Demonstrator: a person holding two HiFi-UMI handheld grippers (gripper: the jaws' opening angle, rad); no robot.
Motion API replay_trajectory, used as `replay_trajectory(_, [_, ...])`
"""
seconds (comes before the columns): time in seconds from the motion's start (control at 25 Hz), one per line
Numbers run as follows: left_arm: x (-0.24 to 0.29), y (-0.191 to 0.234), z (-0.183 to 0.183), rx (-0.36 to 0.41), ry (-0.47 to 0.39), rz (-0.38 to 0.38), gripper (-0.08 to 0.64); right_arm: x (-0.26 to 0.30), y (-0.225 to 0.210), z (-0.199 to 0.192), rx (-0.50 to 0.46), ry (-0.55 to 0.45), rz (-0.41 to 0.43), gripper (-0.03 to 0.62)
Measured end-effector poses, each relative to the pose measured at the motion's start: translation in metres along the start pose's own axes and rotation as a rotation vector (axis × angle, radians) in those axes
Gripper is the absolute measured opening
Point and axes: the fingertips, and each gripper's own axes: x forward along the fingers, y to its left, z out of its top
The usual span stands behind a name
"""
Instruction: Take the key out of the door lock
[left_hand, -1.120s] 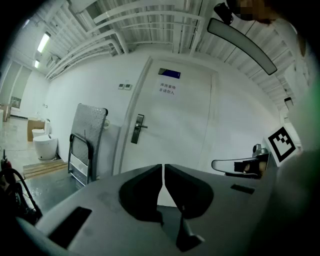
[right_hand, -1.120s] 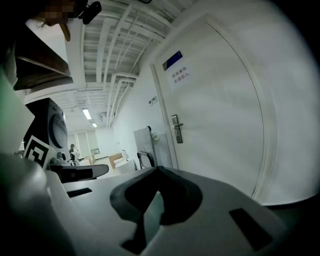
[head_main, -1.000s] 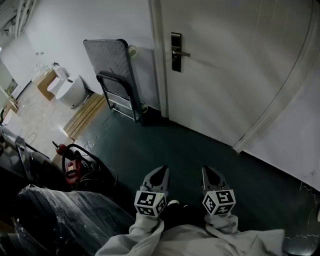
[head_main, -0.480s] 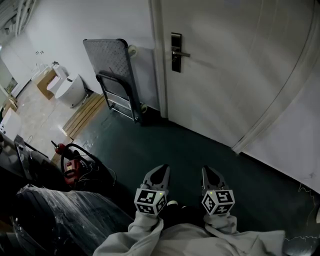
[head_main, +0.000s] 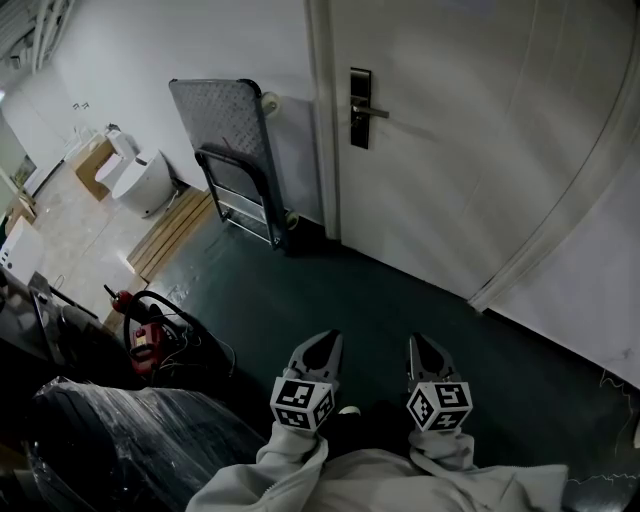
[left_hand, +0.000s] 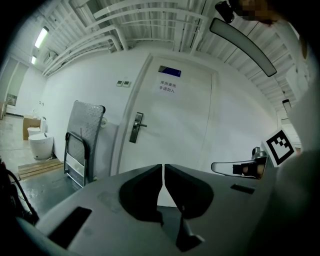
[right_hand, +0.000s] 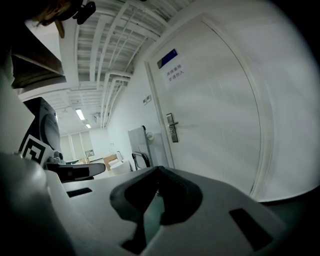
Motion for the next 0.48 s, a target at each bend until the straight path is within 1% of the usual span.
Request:
replay_trajectory(0.2, [-0.003,0.006,-0.009,-0.011,0.021,-0.006,0.026,0.001,0.005,-0.006,0.0,0.005,-0.015,0.052])
replay_trajectory(0.48, [0.001,0.019,-0.011,-0.009,0.041,-0.003,0.026,0.012,0.008,-0.011,0.012,0.021,-0.017,0.052])
